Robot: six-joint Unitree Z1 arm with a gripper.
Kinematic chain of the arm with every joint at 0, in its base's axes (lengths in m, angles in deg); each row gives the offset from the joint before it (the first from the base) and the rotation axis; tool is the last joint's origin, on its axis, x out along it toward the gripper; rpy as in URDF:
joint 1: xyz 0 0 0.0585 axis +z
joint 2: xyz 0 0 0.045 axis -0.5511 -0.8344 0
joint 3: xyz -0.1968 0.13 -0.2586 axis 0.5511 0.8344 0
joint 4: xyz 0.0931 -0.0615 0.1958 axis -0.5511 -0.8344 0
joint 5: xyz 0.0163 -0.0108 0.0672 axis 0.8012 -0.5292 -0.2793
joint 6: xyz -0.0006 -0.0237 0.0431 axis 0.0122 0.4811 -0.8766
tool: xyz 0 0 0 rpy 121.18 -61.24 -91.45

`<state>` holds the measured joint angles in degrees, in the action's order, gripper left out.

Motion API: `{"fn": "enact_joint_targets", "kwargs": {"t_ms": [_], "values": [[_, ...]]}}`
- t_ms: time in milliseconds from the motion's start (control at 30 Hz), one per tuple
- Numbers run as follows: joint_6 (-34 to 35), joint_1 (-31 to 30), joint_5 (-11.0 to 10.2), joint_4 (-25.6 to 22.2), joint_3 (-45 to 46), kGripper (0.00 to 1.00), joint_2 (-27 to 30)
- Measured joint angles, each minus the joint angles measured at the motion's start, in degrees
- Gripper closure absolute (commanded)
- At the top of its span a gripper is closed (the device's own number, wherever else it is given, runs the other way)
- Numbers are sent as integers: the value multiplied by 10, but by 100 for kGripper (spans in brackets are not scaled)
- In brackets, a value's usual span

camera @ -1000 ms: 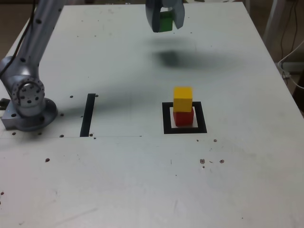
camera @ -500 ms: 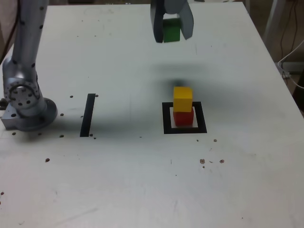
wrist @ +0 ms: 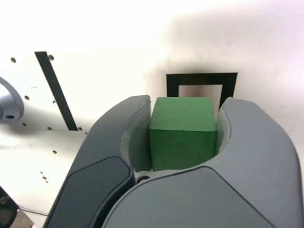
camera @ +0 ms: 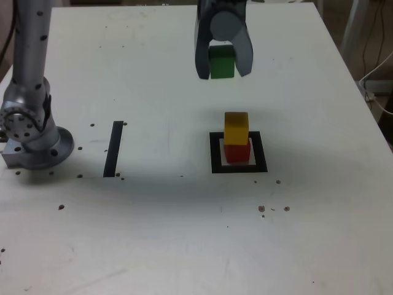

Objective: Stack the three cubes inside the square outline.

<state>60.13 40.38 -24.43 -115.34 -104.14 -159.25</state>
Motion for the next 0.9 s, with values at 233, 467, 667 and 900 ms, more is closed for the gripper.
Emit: {"fn": "enact_joint_targets", "kwargs": {"t_ms": [233,467,667,900], "values": [[47,-64,7,16,19,71,2],[83,-107,14,27,21,71,0],[90,-121,22,36,20,71,-17],[91,-123,21,44,20,71,-29]]}}
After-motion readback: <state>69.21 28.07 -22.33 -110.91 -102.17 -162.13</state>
